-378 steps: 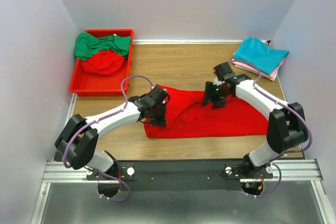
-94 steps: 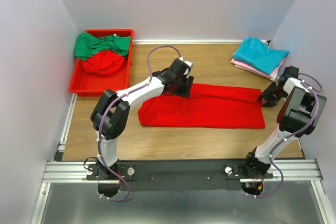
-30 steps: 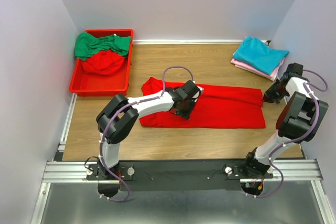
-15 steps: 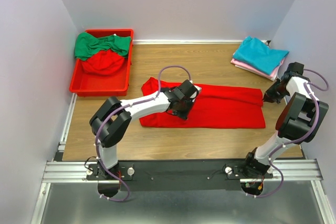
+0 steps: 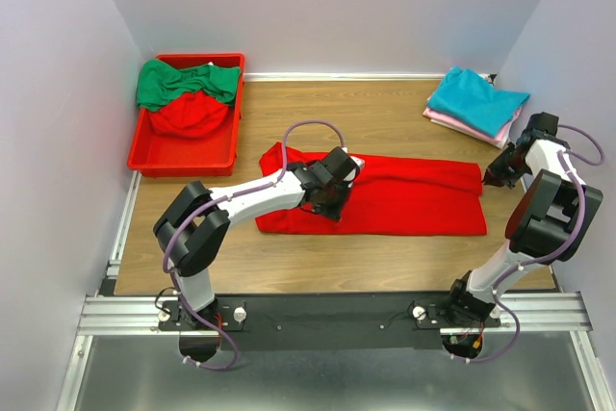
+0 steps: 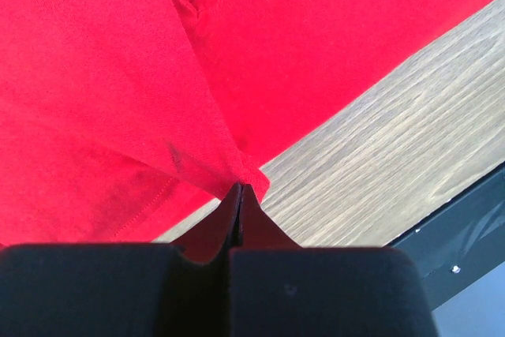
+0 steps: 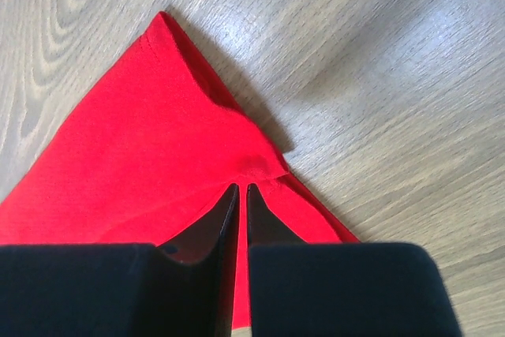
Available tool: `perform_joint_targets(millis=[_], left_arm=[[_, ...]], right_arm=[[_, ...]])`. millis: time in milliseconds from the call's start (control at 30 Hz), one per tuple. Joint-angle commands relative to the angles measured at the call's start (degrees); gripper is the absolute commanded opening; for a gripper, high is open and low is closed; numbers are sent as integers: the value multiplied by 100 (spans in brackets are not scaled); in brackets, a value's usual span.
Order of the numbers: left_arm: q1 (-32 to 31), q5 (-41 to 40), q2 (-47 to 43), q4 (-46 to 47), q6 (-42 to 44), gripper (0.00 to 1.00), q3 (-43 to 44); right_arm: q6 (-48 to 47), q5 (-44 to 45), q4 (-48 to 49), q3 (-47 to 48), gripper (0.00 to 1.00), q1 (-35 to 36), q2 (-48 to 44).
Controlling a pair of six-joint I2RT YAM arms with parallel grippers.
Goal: Fold and stack the t-shirts
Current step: Fold the tshirt
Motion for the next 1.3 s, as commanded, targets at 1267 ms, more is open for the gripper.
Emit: perform_joint_targets(millis=[1267], left_arm=[[-50, -211, -376, -193, -526, 0, -192]], right_arm=[[-238, 13, 202, -182, 39, -33, 633]])
